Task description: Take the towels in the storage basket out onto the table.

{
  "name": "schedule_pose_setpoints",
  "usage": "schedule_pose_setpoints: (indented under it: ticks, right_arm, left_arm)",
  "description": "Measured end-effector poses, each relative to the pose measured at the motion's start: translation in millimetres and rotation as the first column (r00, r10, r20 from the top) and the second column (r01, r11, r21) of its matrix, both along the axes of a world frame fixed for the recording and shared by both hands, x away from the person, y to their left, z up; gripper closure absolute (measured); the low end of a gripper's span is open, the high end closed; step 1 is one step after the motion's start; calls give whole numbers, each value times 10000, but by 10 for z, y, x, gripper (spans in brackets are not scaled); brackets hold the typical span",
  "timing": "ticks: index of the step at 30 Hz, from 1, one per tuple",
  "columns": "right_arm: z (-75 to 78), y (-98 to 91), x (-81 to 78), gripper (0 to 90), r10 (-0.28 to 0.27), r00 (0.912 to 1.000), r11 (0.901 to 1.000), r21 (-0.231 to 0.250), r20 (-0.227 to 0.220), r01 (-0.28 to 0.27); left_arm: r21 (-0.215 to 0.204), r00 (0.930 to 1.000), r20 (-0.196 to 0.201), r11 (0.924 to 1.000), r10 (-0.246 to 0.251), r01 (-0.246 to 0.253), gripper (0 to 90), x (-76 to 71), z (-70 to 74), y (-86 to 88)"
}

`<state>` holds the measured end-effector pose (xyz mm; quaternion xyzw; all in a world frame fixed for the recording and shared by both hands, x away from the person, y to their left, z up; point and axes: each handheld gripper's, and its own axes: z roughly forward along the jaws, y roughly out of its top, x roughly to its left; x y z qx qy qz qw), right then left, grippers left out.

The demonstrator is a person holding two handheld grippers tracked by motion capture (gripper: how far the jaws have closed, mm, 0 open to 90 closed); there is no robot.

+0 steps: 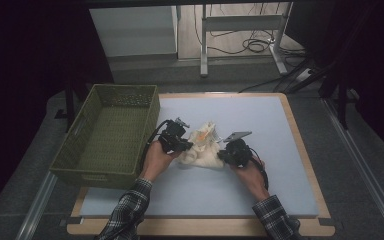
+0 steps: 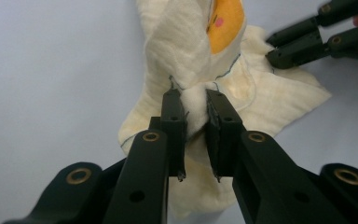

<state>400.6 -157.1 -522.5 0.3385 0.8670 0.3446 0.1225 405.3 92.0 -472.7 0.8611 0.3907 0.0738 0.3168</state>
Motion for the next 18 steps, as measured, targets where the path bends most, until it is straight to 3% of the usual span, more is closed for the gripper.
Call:
schedule_pose_setpoints:
  ticks: [6,10,14,17,18]
  right_arm:
    - [177,-188,-91,883,-16,9998,9996,267,219,10]
    - [375,-523,-179,883,-458,9979,9980,458,451,438]
    - [442,-740,-236,882,-792,9955,9963,364,515,774]
    - [405,-998,-255,881,-1317,9903,9910,-183,444,1326]
    - [405,-998,-255,881,-1317,9903,9910,-183,444,1326]
  left_arm:
    - [-202,9998,73,9996,207,-206,779,-27,58,88]
    - [-112,9995,52,9994,319,-318,792,-53,78,125]
    - [33,9994,-60,9994,347,-346,798,-76,69,120]
    - [395,9990,-326,9988,295,-283,781,-113,26,83]
    - [395,9990,-326,9988,295,-283,756,-113,26,83]
